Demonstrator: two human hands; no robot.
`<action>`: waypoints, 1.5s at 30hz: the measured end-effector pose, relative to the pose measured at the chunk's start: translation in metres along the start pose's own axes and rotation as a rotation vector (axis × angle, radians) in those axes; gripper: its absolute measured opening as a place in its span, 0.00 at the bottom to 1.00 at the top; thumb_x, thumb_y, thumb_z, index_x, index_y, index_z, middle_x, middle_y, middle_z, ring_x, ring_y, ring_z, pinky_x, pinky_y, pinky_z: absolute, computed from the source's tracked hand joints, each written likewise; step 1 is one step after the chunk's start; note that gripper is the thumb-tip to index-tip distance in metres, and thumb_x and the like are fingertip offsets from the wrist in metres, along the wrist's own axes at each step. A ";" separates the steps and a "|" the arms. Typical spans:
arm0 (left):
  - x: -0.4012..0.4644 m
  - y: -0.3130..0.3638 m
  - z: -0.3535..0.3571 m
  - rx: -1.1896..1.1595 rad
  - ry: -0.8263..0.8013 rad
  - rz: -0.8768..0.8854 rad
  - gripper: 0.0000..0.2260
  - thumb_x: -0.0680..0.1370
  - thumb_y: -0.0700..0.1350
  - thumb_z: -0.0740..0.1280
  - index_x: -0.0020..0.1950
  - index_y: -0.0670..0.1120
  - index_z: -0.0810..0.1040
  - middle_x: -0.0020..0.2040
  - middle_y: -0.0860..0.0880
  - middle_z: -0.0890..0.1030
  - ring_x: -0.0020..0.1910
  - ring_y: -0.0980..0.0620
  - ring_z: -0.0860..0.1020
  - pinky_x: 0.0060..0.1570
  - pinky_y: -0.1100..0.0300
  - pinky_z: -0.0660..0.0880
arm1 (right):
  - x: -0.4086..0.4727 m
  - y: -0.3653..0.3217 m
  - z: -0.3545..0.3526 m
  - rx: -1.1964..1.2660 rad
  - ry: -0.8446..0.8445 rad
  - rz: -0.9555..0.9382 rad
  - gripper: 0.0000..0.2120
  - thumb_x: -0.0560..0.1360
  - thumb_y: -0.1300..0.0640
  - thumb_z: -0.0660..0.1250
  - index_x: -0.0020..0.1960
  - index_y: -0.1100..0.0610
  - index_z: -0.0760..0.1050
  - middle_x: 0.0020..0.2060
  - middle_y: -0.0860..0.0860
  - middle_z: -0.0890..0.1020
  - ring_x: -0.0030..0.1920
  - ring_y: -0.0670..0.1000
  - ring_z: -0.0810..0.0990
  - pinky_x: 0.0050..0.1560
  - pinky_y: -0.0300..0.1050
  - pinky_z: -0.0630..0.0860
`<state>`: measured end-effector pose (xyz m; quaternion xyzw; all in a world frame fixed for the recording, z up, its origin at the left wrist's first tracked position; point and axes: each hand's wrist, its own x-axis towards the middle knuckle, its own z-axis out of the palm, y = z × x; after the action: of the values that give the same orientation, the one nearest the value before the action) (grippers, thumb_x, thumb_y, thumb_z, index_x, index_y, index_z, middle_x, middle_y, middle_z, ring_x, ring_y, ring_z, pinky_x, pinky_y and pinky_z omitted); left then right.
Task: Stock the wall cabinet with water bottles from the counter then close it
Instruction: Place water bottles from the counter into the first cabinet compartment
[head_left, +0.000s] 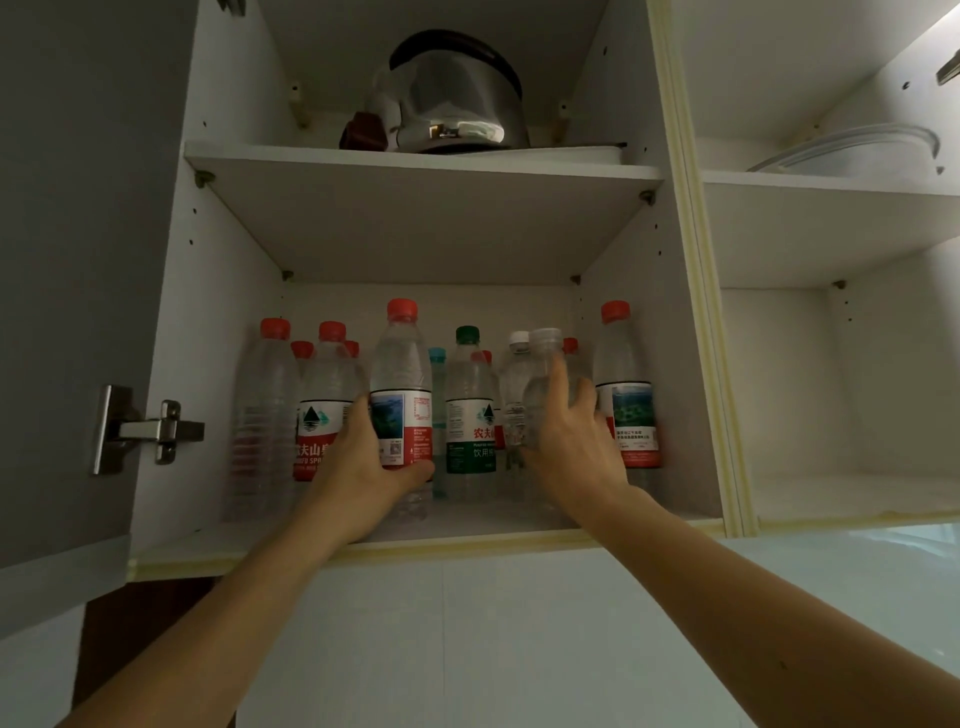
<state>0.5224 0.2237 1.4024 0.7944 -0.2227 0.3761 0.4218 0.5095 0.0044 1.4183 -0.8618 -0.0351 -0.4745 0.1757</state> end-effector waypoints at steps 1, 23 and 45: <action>0.000 0.000 0.000 0.001 0.001 -0.002 0.39 0.73 0.47 0.78 0.77 0.52 0.59 0.69 0.50 0.74 0.59 0.55 0.74 0.57 0.58 0.72 | 0.002 0.000 0.000 0.013 -0.013 0.029 0.54 0.75 0.57 0.75 0.80 0.48 0.34 0.74 0.64 0.62 0.69 0.67 0.72 0.61 0.61 0.76; 0.022 -0.017 -0.011 0.468 -0.040 -0.029 0.32 0.72 0.58 0.76 0.70 0.47 0.69 0.63 0.47 0.79 0.58 0.49 0.80 0.58 0.47 0.79 | 0.036 -0.036 0.026 0.503 -0.434 -0.054 0.50 0.67 0.56 0.81 0.79 0.48 0.54 0.67 0.52 0.75 0.69 0.56 0.74 0.71 0.59 0.72; 0.071 -0.048 -0.015 0.964 -0.019 0.455 0.63 0.57 0.81 0.66 0.81 0.60 0.35 0.78 0.46 0.25 0.79 0.39 0.33 0.75 0.32 0.42 | 0.082 -0.045 0.018 -0.026 -0.381 -0.328 0.28 0.73 0.40 0.74 0.67 0.53 0.75 0.59 0.51 0.77 0.58 0.54 0.78 0.59 0.50 0.77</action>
<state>0.5930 0.2596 1.4393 0.8330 -0.1951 0.5105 -0.0856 0.5592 0.0443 1.4899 -0.9206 -0.2009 -0.3261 0.0757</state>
